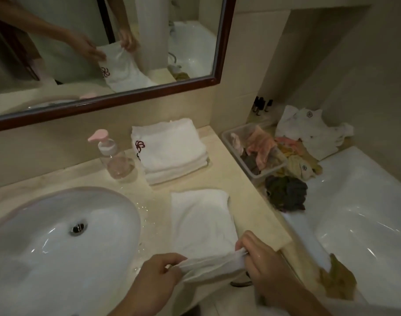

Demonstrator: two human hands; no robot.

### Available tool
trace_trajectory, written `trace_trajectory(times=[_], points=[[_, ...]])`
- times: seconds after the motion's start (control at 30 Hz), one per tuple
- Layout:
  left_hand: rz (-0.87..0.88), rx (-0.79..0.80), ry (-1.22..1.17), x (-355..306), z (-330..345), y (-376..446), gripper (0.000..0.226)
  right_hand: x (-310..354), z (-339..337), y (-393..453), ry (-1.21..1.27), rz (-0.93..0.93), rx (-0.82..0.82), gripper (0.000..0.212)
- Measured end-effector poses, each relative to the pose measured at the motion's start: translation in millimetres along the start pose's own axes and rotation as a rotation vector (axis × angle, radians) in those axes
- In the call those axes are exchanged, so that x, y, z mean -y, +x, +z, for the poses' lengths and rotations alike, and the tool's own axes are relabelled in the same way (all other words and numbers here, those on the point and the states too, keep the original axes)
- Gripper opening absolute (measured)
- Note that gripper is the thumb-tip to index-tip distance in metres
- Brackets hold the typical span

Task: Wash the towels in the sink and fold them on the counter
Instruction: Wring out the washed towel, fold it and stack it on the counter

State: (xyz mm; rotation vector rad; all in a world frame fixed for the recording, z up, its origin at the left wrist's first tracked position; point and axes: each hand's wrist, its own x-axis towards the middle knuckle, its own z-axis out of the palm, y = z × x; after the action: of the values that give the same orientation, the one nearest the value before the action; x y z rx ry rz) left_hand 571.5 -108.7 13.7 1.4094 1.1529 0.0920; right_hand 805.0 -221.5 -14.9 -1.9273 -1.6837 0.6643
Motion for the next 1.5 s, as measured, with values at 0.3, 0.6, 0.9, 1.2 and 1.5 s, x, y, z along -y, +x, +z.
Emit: trace_trajectory(times=[0.3, 0.6, 0.9, 1.2, 1.5], points=[[0.128, -0.039, 0.184, -16, -35, 57, 0.016, -27, -14, 101, 0.118, 0.079, 0.092, 0.033], [0.039, -0.340, 0.202, 3, -35, 190, 0.020, -73, 23, 190, 0.038, 0.433, -0.023, 0.039], [-0.184, -0.260, 0.245, 14, -28, 184, 0.039, -62, 64, 144, 0.123, 0.944, 0.004, 0.095], [0.100, -0.203, 0.031, 12, -29, 163, 0.028, -34, 32, 159, 0.407, 0.702, -0.133, 0.058], [0.379, -0.663, -0.321, -77, -90, 174, 0.015, 40, -47, 270, 0.532, 0.344, -0.196, 0.044]])
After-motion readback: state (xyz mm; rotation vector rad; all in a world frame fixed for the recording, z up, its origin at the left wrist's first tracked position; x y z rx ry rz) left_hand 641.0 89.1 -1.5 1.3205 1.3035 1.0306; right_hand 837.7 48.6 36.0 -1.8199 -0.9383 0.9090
